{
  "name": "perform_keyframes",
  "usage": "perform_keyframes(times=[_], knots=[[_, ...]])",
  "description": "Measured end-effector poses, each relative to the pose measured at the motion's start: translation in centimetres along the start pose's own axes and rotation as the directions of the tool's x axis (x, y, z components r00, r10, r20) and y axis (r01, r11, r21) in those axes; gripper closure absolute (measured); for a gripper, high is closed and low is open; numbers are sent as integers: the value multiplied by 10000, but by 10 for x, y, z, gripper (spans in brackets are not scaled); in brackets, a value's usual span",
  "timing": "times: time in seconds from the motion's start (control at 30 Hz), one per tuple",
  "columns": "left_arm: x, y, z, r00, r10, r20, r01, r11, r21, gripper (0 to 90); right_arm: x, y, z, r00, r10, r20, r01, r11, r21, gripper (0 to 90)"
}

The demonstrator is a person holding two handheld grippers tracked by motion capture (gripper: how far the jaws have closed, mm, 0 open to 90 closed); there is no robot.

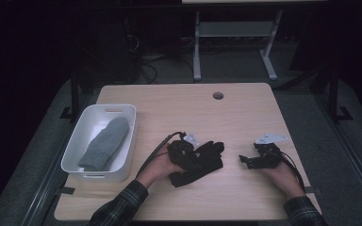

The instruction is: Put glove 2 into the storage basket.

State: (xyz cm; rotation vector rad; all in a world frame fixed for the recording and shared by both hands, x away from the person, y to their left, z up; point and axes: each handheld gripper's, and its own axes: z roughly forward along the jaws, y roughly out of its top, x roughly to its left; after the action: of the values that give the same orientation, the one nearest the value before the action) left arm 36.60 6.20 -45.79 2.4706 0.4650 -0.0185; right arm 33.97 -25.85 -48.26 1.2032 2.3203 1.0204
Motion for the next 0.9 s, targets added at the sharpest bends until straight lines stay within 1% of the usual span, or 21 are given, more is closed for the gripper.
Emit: perform_keyframes(times=[0.07,0.1,0.17,0.27,0.3,0.33,0.43,0.47,0.53,0.63,0.7,0.8,0.9], knots=[[-2,0,-1,9997,181,155,-181,9998,-11,312,0,0,0,10000,-1,0,1,10000,1,156],[-2,0,-1,9993,232,298,-231,9997,-36,352,0,0,0,10000,3,-1,-3,10000,2,155],[-3,0,-2,9976,306,625,-303,9995,-55,471,0,0,0,10000,7,-1,-7,10000,7,156],[-2,-1,-2,9940,76,1090,-72,10000,-41,606,0,0,0,10000,8,-1,-8,10000,4,156],[-1,-1,-2,9926,-38,1217,51,9999,-107,630,0,0,0,10000,7,0,-7,10000,3,155],[0,-1,-2,9920,-47,1259,58,9999,-84,656,0,0,0,10000,2,0,-2,10000,-1,155],[1,-1,-3,9883,-490,1447,503,9987,-54,677,0,0,0,10000,7,-2,-7,10000,1,156],[2,-1,-4,9876,-582,1459,593,9982,-33,681,0,0,0,10000,5,-1,-5,10000,-2,155],[1,0,-6,9879,-666,1400,670,9977,17,682,0,0,0,10000,14,-2,-14,10000,2,155],[0,1,-11,9903,-715,1193,711,9974,74,681,0,0,0,10000,15,-6,-15,10000,1,154],[0,3,-19,9907,-728,1147,736,9973,-29,681,0,0,0,10000,-1,-12,1,10000,9,150],[0,5,-30,9922,-800,958,810,9967,-61,680,0,0,0,10000,-11,-26,11,10000,24,147],[1,7,-45,9916,-1025,786,1044,9943,-203,679,0,0,0,10000,-21,-27,22,10000,19,147]])
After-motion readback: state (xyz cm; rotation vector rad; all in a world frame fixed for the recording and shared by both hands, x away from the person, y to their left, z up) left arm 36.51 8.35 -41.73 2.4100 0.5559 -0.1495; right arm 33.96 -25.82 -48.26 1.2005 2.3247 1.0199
